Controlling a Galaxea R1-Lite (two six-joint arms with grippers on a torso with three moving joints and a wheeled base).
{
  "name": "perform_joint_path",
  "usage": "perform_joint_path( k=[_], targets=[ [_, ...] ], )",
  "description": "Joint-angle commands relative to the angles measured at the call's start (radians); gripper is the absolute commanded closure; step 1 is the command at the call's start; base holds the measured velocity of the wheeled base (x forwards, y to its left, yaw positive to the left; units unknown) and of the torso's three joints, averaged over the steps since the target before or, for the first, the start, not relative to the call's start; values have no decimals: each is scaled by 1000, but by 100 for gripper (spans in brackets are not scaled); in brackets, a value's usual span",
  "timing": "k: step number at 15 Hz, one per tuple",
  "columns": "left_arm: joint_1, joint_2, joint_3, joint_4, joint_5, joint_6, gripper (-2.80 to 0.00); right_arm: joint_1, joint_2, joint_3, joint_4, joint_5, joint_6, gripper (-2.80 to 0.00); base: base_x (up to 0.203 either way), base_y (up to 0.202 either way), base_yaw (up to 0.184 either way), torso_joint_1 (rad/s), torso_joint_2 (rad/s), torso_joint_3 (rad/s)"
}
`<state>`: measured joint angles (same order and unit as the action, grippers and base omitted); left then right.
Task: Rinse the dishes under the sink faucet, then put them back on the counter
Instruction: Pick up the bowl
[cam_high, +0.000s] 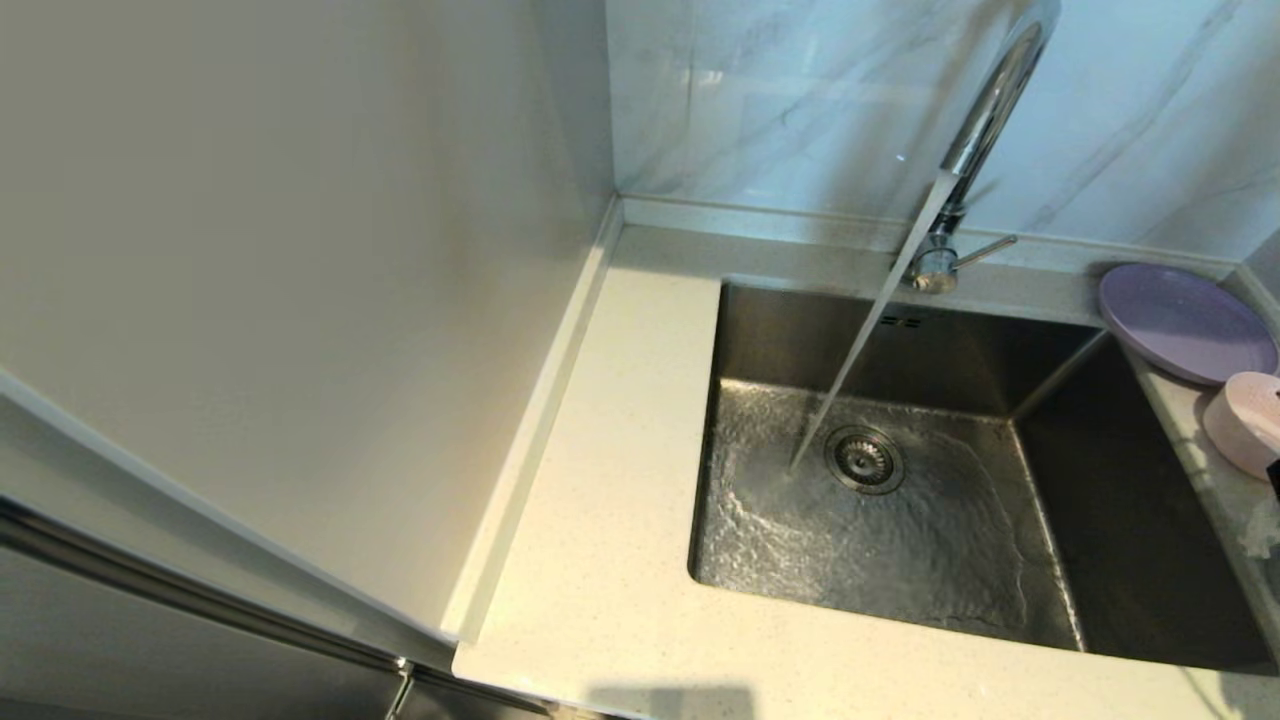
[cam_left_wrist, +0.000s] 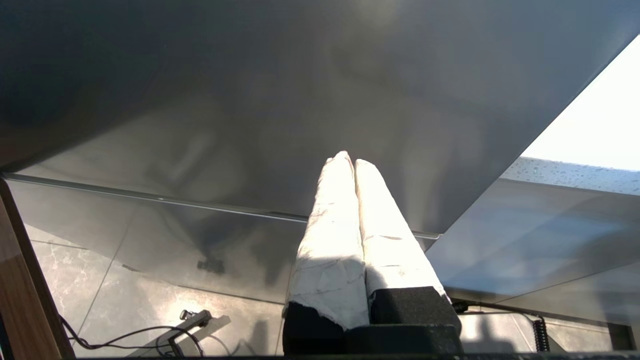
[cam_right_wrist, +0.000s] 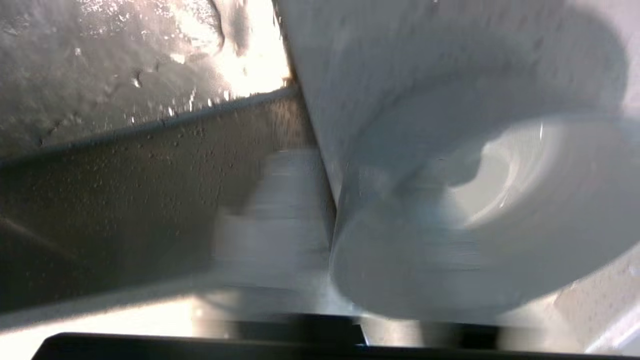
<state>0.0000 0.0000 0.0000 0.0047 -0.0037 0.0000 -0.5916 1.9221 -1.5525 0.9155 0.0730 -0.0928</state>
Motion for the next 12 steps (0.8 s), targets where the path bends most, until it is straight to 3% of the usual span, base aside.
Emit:
perform_joint_path(
  k=[1, 12],
  targets=[
    [0, 0, 0, 0, 1, 0, 0, -6, 42, -34, 5, 1, -2, 0, 0, 0, 0, 0, 0, 0],
    [0, 0, 0, 0, -1, 0, 0, -4, -12, 0, 8, -2, -2, 0, 0, 0, 0, 0, 0, 0]
  ],
)
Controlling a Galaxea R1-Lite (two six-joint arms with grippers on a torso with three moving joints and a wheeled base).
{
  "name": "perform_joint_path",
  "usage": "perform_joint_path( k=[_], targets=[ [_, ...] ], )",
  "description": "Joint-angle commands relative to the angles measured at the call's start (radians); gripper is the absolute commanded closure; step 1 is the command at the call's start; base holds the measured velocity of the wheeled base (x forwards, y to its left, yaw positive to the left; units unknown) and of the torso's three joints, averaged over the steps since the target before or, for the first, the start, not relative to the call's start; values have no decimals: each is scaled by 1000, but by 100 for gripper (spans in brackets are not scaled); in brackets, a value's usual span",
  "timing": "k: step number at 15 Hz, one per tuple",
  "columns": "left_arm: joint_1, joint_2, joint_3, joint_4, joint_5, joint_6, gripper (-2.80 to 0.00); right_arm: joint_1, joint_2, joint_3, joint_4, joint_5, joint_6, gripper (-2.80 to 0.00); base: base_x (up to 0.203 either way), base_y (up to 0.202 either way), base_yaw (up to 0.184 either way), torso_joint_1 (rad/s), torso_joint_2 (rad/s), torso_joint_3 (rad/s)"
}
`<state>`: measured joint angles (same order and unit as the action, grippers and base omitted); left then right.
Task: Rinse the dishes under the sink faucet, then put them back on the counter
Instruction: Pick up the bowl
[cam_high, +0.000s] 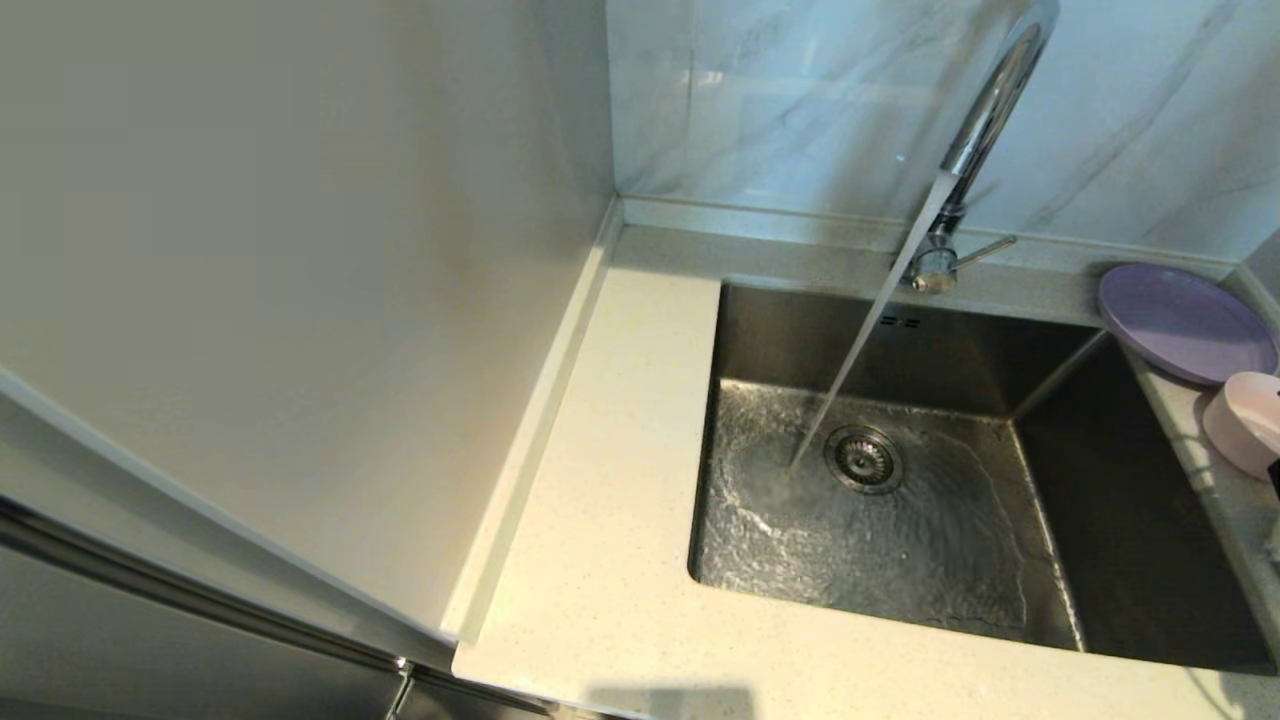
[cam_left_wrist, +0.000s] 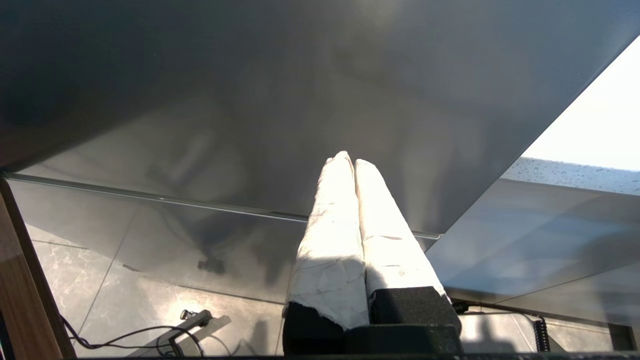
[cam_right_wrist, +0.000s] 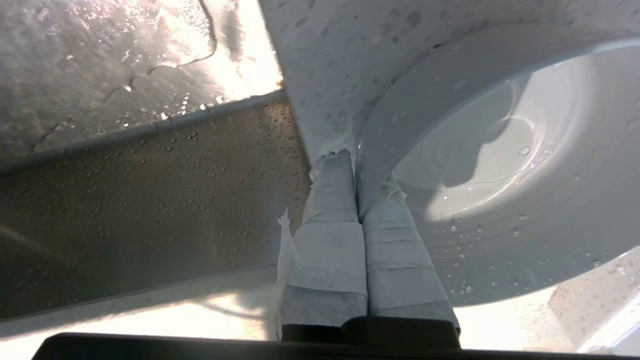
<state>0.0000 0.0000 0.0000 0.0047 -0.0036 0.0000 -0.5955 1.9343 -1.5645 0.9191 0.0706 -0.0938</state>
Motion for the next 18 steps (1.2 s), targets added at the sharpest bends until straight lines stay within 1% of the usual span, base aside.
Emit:
perform_joint_path(
  k=[1, 11, 16, 18],
  targets=[
    [0, 0, 0, 0, 1, 0, 0, 0, -39, 28, 4, 1, -1, 0, 0, 0, 0, 0, 0, 0],
    [0, 0, 0, 0, -1, 0, 0, 12, -202, 138, 4, 3, 0, 0, 0, 0, 0, 0, 0, 0],
    [0, 0, 0, 0, 1, 0, 0, 58, -316, 181, 0, 1, -1, 0, 0, 0, 0, 0, 0, 0],
    [0, 0, 0, 0, 0, 0, 0, 70, -347, 208, 0, 1, -16, 0, 0, 0, 0, 0, 0, 0]
  ],
)
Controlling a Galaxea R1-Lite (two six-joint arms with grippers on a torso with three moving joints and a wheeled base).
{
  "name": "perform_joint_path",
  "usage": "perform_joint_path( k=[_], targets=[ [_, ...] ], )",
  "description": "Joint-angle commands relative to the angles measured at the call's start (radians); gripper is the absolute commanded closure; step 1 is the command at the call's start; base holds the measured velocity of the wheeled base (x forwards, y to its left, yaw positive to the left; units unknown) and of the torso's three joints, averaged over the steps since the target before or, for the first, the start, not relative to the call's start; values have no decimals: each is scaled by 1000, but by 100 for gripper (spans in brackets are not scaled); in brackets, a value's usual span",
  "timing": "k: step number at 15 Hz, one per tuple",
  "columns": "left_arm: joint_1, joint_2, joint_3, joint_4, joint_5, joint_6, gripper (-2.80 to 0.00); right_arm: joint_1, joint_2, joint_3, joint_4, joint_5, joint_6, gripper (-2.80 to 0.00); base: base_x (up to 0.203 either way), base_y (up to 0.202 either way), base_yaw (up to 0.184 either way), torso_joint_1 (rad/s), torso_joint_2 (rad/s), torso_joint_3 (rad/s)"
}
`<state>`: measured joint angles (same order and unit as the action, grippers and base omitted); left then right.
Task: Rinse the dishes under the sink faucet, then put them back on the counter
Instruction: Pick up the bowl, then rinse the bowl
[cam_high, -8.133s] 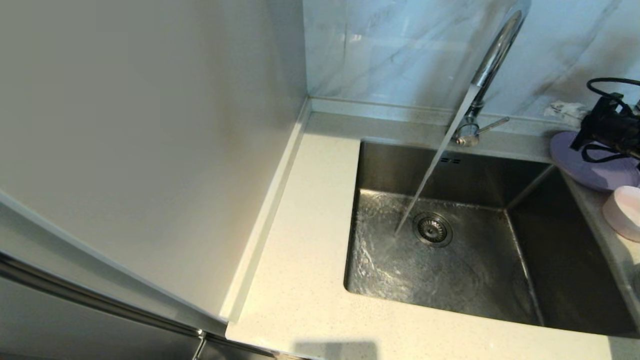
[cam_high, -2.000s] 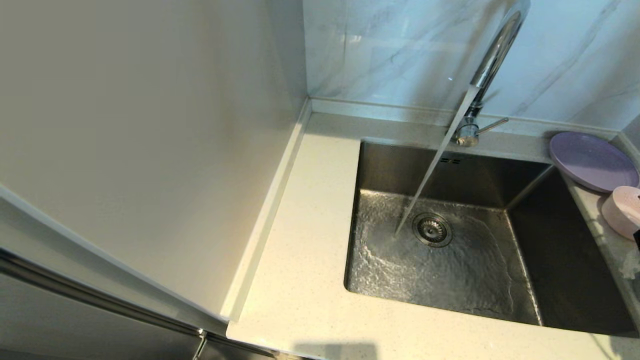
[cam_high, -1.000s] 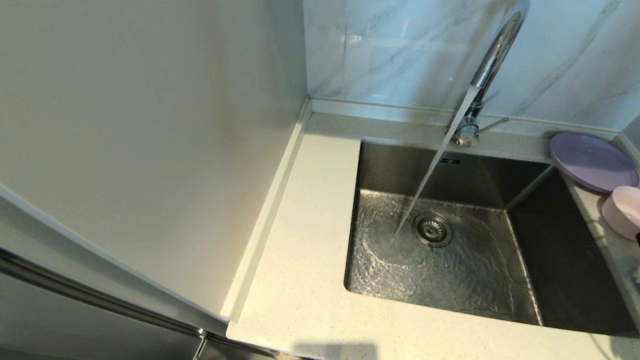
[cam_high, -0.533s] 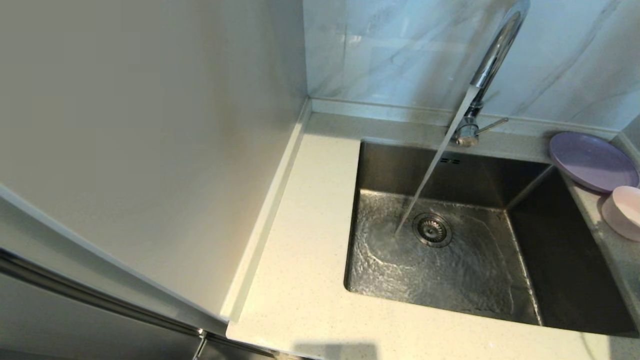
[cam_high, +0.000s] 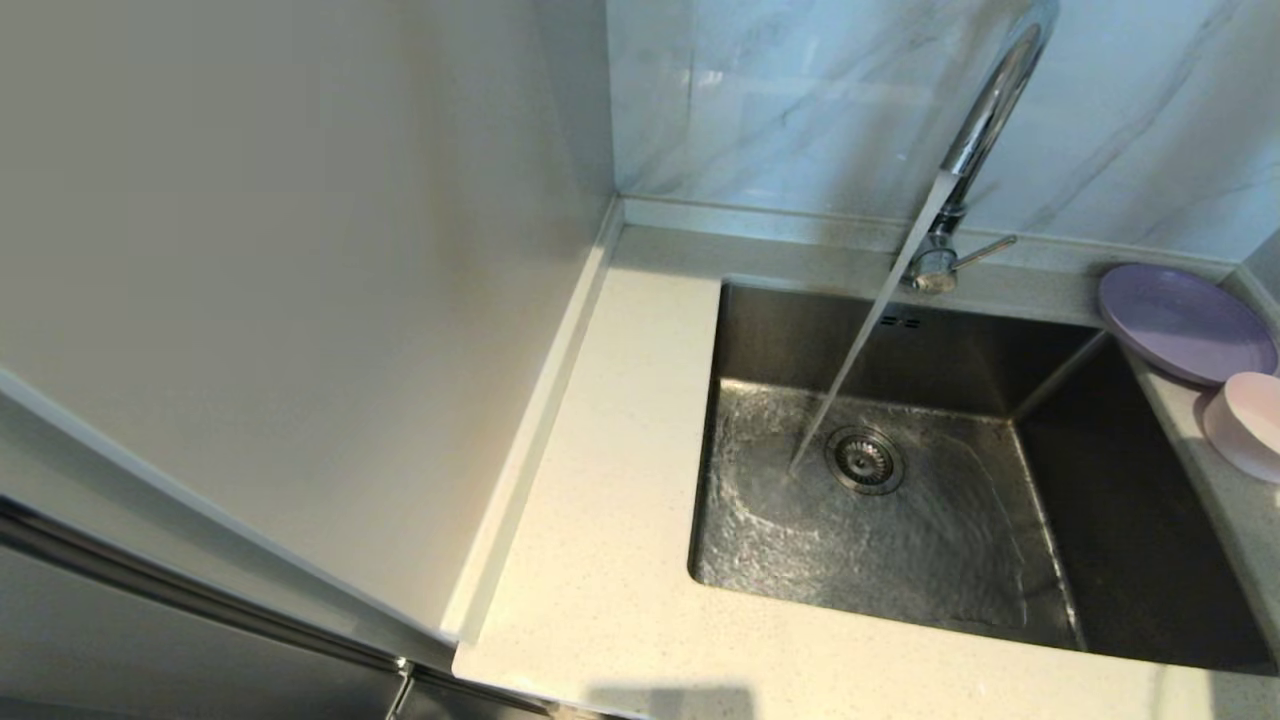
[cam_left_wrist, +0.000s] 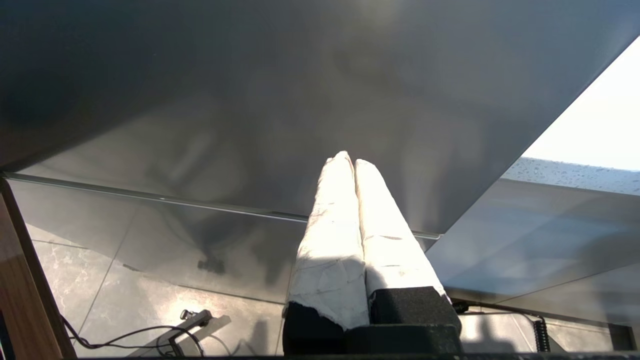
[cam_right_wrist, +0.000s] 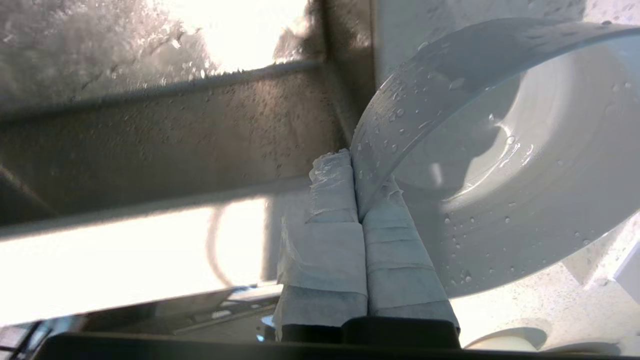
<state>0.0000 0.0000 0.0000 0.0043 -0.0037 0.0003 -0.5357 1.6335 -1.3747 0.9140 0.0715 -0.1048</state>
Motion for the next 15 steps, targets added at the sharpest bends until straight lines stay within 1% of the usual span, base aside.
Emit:
perform_joint_path(
  k=[1, 3, 6, 9, 11, 15],
  targets=[
    [0, 0, 0, 0, 0, 0, 0, 26, -62, 29, 5, 1, -9, 0, 0, 0, 0, 0, 0, 0],
    [0, 0, 0, 0, 1, 0, 0, 87, -93, 42, 5, 1, -11, 0, 0, 0, 0, 0, 0, 0],
    [0, 0, 0, 0, 1, 0, 0, 203, -144, 51, -20, 0, -12, 0, 0, 0, 0, 0, 0, 0],
    [0, 0, 0, 0, 1, 0, 0, 295, -182, 79, -83, -1, -50, 0, 0, 0, 0, 0, 0, 0],
    [0, 0, 0, 0, 1, 0, 0, 356, -201, 80, -87, 2, -72, 0, 0, 0, 0, 0, 0, 0],
    [0, 0, 0, 0, 1, 0, 0, 494, -228, 84, -87, 1, -79, 0, 0, 0, 0, 0, 0, 0]
  ],
)
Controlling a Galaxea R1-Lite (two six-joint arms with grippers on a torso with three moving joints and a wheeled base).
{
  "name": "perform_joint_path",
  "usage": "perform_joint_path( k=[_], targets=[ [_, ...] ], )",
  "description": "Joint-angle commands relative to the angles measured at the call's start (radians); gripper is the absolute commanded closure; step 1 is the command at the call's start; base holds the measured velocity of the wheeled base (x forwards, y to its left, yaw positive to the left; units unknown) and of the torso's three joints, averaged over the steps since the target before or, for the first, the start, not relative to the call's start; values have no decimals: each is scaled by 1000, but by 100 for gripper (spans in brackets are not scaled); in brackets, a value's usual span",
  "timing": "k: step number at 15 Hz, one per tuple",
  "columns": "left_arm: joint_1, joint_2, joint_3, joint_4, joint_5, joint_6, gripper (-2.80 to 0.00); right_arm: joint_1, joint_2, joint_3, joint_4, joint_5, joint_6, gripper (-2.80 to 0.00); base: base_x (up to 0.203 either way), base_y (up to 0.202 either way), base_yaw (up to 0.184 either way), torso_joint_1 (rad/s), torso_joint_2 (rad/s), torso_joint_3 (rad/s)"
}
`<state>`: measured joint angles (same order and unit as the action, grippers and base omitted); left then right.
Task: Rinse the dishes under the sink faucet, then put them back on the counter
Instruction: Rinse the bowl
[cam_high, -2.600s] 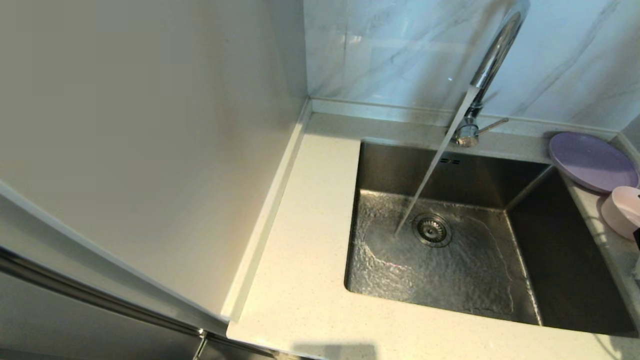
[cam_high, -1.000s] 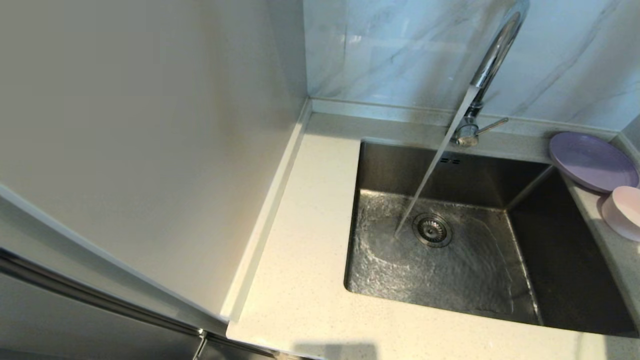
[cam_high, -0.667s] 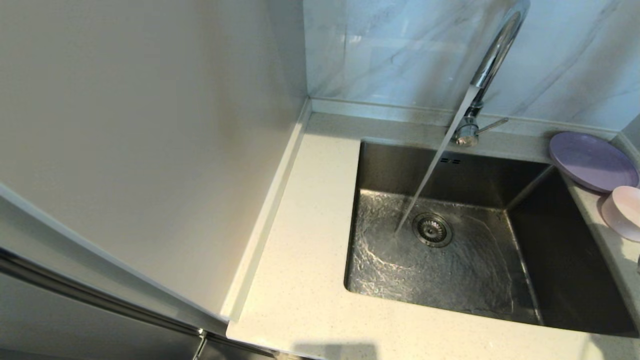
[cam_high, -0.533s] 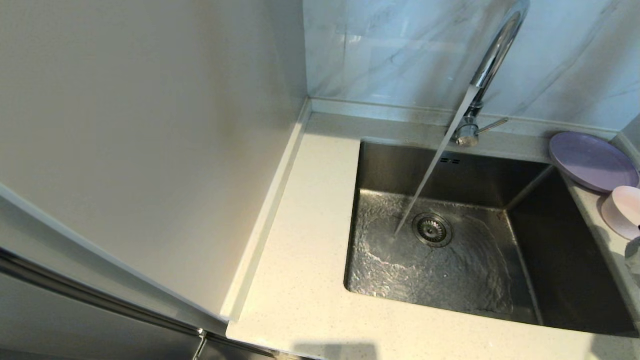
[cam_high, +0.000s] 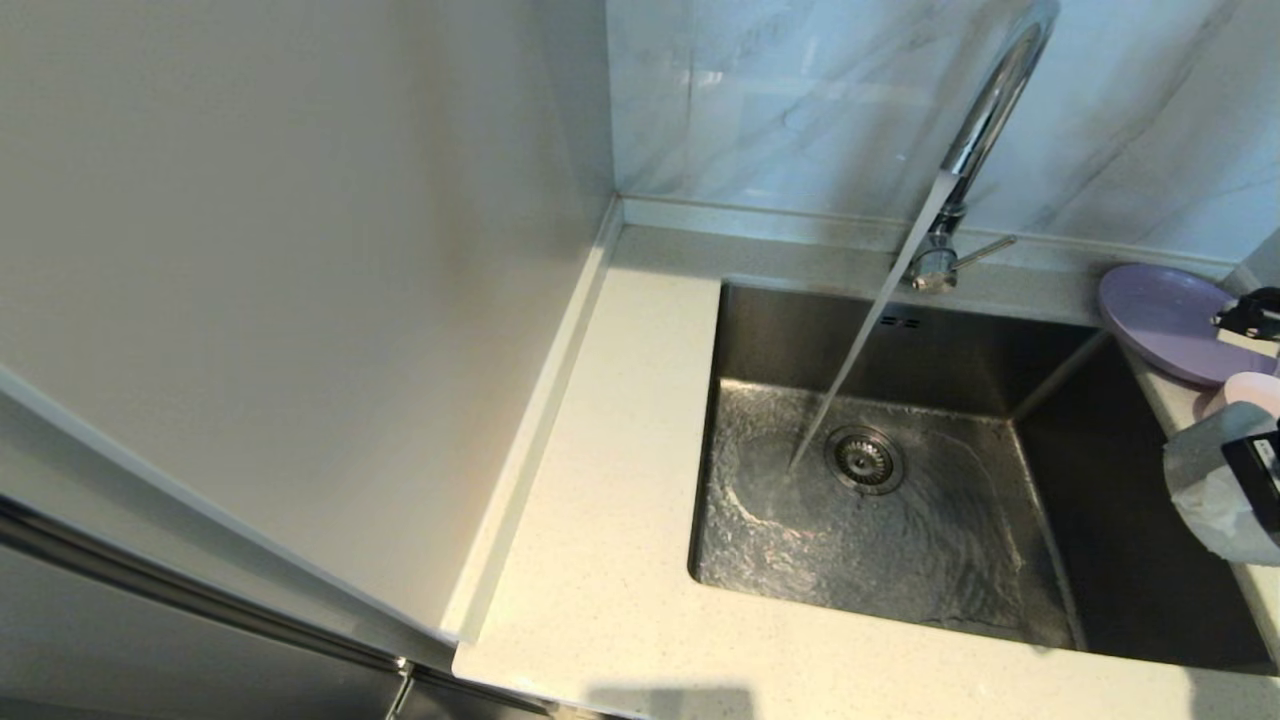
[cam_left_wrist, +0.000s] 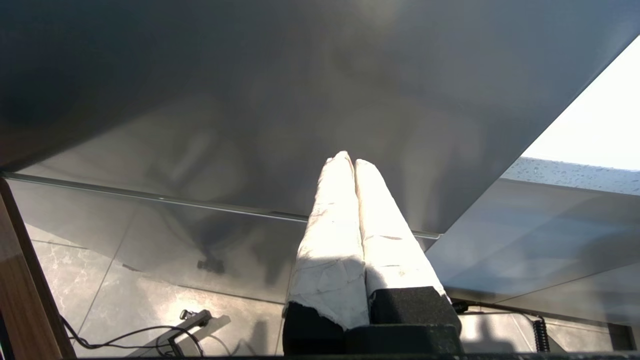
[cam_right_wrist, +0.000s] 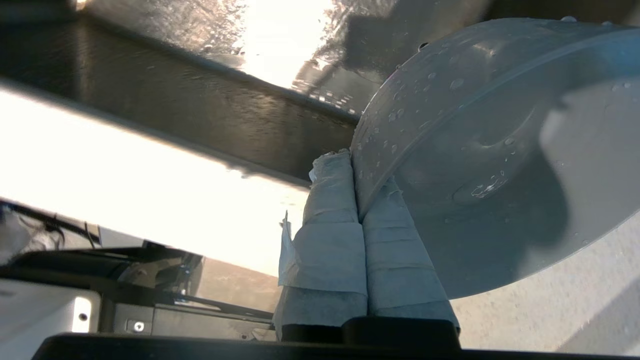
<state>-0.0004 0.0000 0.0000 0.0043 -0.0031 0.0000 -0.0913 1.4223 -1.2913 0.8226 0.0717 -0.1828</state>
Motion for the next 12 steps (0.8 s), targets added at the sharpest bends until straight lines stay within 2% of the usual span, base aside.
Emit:
perform_joint_path(
  k=[1, 5, 9, 12],
  targets=[
    [0, 0, 0, 0, 0, 0, 0, 89, -21, 0, 4, 1, -1, 0, 0, 0, 0, 0, 0, 0],
    [0, 0, 0, 0, 0, 0, 0, 275, -37, -8, 0, -2, -1, 0, 0, 0, 0, 0, 0, 0],
    [0, 0, 0, 0, 0, 0, 0, 478, -48, -7, -60, -4, -1, 0, 0, 0, 0, 0, 0, 0],
    [0, 0, 0, 0, 0, 0, 0, 590, -48, -7, -114, 0, -5, 0, 0, 0, 0, 0, 0, 0]
  ],
)
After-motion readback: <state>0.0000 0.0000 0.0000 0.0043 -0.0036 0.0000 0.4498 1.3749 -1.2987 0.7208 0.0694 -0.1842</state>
